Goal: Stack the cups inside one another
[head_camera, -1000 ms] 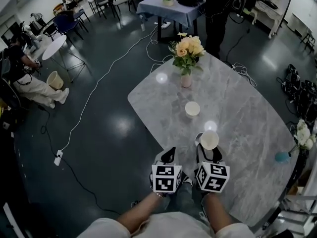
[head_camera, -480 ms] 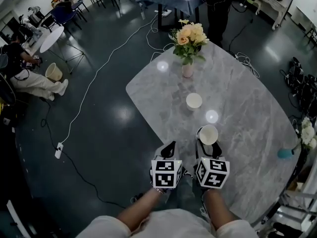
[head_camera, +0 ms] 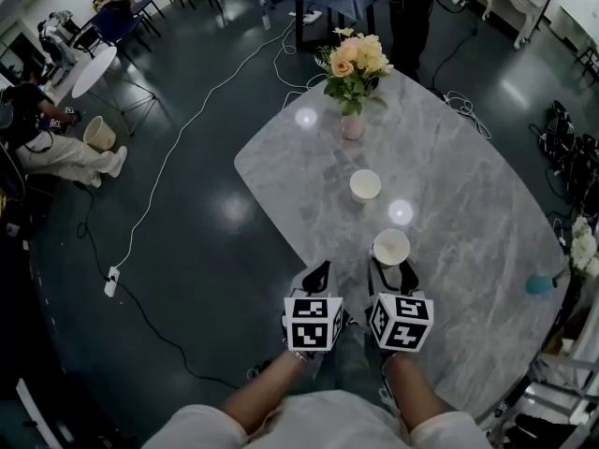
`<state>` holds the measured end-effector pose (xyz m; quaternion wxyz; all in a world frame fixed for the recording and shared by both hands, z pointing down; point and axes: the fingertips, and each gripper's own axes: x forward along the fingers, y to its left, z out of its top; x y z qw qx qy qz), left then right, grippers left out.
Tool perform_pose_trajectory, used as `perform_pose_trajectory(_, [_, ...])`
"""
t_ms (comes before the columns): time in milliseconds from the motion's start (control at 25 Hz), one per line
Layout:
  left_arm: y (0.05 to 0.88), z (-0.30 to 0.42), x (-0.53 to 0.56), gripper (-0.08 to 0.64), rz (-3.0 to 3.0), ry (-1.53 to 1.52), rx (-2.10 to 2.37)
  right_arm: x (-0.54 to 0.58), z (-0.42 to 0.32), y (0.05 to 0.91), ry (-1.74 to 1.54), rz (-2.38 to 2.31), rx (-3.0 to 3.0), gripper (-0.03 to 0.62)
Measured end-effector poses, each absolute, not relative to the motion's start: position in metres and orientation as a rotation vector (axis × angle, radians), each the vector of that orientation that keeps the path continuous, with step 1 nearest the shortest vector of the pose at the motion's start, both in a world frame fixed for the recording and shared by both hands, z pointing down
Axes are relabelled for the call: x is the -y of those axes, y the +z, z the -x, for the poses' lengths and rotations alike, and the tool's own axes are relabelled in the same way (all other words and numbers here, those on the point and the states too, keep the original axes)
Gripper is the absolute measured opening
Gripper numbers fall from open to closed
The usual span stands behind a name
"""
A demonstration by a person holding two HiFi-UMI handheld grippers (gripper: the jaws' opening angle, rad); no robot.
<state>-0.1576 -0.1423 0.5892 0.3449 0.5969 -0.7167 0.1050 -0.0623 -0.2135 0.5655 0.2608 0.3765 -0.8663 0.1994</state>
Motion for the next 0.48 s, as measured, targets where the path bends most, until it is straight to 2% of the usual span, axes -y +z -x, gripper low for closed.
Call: perform_pose_trajectory(480, [0.5896,0.1478,0.1427,-0.005,-1.567,0.275,1.851,0.2122,0.0532,0.5578,0.556,-1.044,2.376,0.232])
